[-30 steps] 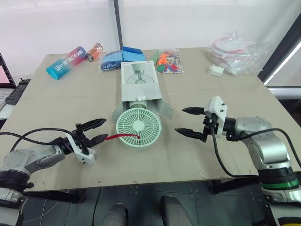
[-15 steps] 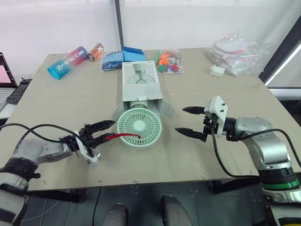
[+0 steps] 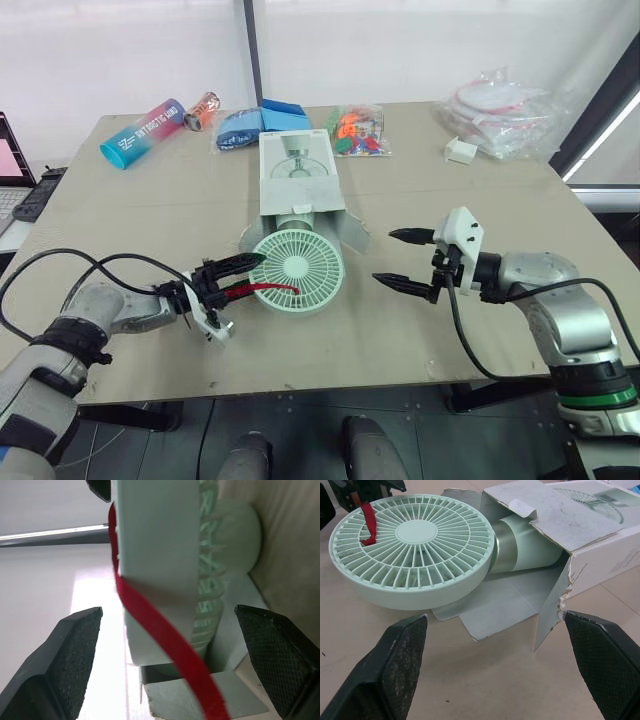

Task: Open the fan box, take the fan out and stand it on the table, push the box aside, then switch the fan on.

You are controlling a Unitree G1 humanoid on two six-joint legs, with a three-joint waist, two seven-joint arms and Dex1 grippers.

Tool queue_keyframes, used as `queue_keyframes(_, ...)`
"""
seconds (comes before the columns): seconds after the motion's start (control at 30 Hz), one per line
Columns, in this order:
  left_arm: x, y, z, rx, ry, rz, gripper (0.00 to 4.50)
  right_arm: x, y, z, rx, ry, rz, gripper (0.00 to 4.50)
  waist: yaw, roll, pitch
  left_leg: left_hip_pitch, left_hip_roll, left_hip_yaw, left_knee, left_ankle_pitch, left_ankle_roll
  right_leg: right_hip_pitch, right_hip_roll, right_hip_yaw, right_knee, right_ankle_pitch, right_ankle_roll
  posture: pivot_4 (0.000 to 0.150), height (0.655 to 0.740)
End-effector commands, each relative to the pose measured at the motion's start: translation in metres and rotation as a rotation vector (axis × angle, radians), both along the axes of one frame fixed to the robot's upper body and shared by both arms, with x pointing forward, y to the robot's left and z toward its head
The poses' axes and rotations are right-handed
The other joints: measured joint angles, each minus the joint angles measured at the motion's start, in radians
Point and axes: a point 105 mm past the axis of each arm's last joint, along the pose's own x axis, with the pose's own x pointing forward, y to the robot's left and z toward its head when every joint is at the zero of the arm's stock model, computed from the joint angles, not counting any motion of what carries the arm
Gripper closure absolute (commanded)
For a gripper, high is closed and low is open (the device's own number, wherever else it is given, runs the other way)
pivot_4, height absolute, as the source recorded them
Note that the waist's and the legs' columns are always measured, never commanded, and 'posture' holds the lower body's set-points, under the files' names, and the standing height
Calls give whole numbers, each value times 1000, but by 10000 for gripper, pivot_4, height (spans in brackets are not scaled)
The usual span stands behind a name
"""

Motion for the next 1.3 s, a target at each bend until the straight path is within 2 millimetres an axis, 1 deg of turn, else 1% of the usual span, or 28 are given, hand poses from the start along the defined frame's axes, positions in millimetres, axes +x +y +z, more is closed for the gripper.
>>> queue_keyframes(0.03,5,-10,6,-25,-27,-19,0,-2,0,12,-2,-61,3,538,0,0,0,0,0,0,0,0,0,0,0,0,0,0,0,1500,7400)
queue_keyframes(0.2,4,-19,5,-35,-25,-46,0,-1,1,11,-4,-61,3,538,0,0,0,0,0,0,0,0,0,0,0,0,0,0,0,1500,7400)
queue_keyframes(0.27,5,-20,7,-56,-24,-43,5513,-1,2,11,-4,-62,3,0,0,0,0,0,0,0,1,0,0,0,0,0,0,0,0,1500,7400)
queue_keyframes(0.3,5,-21,7,-56,-25,-43,6612,-1,2,11,-5,-62,3,0,0,0,0,0,0,0,1,0,0,0,0,0,0,0,0,1500,7400)
queue_keyframes(0.33,5,-20,7,-55,-28,-41,11489,-1,3,11,-4,-61,4,0,0,0,0,0,0,0,1,0,0,0,0,0,0,0,0,1500,7400)
queue_keyframes(0.4,5,-19,6,-47,-29,-36,16459,-1,3,11,-5,-61,4,0,0,0,0,0,0,0,1,0,0,0,0,0,0,0,0,1500,7400)
queue_keyframes(0.9,-1,-20,1,-40,0,-43,16459,3,5,10,-16,-64,11,0,0,0,0,0,0,0,1,0,0,0,0,0,1,0,0,1500,7400)
queue_keyframes(0.93,-1,-20,1,-45,-1,-44,20703,3,5,10,-15,-64,11,0,0,0,0,0,0,0,1,0,0,0,0,0,1,0,0,1500,7400)
queue_keyframes(0.97,-1,-20,1,-49,6,-41,22760,4,6,10,-15,-64,11,0,0,0,0,0,0,0,1,0,0,0,0,0,1,0,0,1500,7400)
queue_keyframes(1.07,-2,-20,0,-52,16,-40,25985,4,6,10,-18,-66,14,0,0,0,0,0,0,0,1,0,0,0,0,0,1,0,0,1500,7400)
queue_keyframes(1.3,-6,-22,2,-57,13,-53,25985,5,8,8,-20,-66,16,0,0,0,0,0,0,0,1,0,0,0,0,0,1,0,0,1500,7400)
